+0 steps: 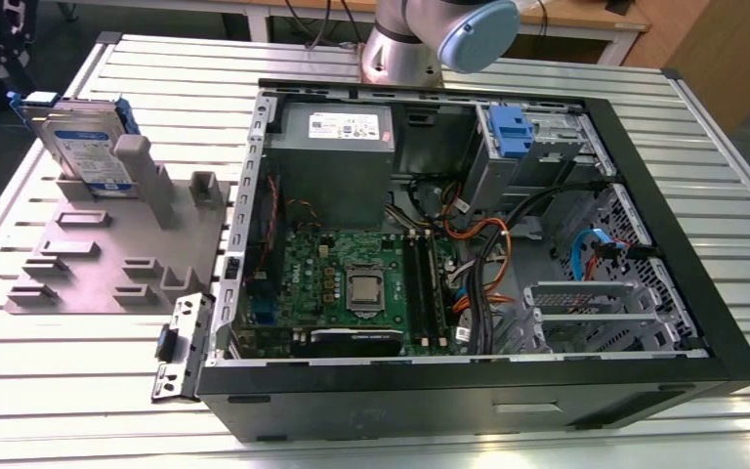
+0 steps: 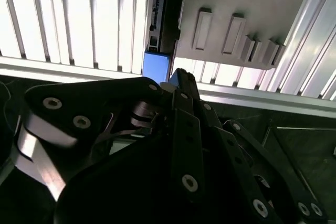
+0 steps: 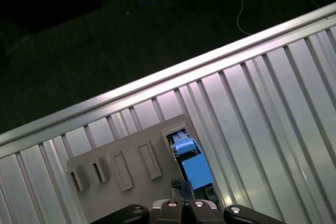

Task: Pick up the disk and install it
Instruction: 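Pick up the disk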

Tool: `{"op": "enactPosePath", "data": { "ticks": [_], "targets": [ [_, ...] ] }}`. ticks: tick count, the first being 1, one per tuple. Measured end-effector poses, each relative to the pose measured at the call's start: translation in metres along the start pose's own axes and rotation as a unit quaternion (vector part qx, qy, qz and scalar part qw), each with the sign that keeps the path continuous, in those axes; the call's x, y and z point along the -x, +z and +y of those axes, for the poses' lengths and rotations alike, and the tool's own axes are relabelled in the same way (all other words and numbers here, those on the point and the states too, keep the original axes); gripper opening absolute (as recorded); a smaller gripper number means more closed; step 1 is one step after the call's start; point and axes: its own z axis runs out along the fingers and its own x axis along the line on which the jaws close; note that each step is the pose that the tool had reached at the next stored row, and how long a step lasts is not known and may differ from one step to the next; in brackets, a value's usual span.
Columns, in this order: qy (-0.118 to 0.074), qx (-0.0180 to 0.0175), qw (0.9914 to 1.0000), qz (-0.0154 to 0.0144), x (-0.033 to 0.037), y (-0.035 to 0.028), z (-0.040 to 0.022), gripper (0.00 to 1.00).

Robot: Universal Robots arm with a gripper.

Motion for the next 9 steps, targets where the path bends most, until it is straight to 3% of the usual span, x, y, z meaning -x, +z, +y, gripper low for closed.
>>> {"op": "enactPosePath", "data": {
  "ticks": [3,9],
  "targets": [
    [-0.017,0.0002,0.99986,0.0007,0.0000,0.0003,0.0000,0.11],
    [-0.029,-0.0010,0.99959,-0.0006,0.0000,0.0032,0.0001,0.11]
  ]
}}
